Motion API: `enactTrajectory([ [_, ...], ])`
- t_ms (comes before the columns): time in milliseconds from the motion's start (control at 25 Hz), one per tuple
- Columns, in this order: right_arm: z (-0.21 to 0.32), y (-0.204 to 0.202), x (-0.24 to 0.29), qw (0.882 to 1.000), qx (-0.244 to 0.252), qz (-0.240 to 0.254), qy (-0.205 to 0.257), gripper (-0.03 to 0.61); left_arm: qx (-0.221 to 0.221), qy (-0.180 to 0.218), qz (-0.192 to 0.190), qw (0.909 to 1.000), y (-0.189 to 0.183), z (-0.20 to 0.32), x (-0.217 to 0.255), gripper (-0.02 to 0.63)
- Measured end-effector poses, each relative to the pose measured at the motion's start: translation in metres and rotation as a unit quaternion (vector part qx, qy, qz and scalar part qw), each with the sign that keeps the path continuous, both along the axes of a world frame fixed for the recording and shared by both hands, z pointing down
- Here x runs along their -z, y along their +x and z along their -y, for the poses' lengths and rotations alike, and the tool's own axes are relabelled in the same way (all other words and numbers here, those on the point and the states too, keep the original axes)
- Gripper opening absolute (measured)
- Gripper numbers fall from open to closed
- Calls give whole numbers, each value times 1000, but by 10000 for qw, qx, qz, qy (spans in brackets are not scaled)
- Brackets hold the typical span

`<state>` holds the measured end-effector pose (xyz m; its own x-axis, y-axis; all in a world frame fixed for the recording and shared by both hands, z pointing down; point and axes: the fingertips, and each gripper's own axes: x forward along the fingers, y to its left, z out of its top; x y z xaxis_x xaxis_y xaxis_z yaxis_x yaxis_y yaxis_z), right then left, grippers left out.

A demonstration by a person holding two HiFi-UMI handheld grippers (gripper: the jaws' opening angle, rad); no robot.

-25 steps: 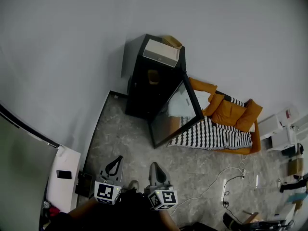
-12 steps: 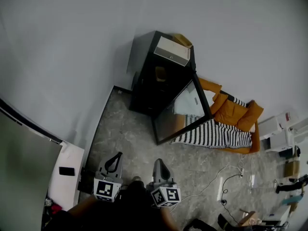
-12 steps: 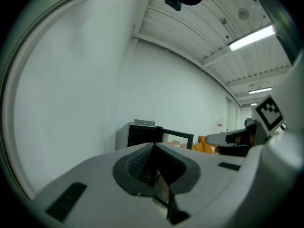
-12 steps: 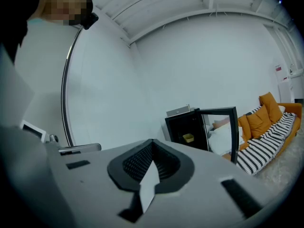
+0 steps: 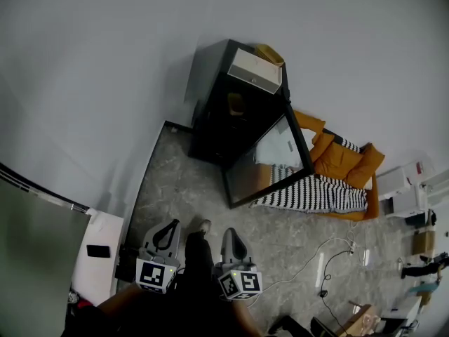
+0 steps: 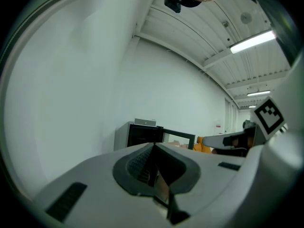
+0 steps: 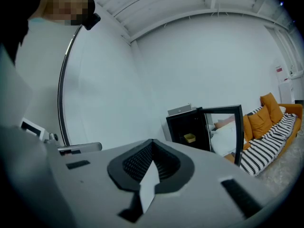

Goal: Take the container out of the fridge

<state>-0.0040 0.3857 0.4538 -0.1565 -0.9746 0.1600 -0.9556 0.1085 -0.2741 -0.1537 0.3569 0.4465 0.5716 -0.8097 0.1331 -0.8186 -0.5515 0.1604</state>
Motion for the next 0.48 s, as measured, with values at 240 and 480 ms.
enactTrajectory([
  [240, 43, 15, -11, 9999, 72, 71, 18, -3, 153, 16, 37, 9999, 12, 40, -5, 5],
  [480, 112, 45, -17, 9998, 145, 167, -4, -3, 148, -10, 157, 9998, 45, 106, -9, 5],
])
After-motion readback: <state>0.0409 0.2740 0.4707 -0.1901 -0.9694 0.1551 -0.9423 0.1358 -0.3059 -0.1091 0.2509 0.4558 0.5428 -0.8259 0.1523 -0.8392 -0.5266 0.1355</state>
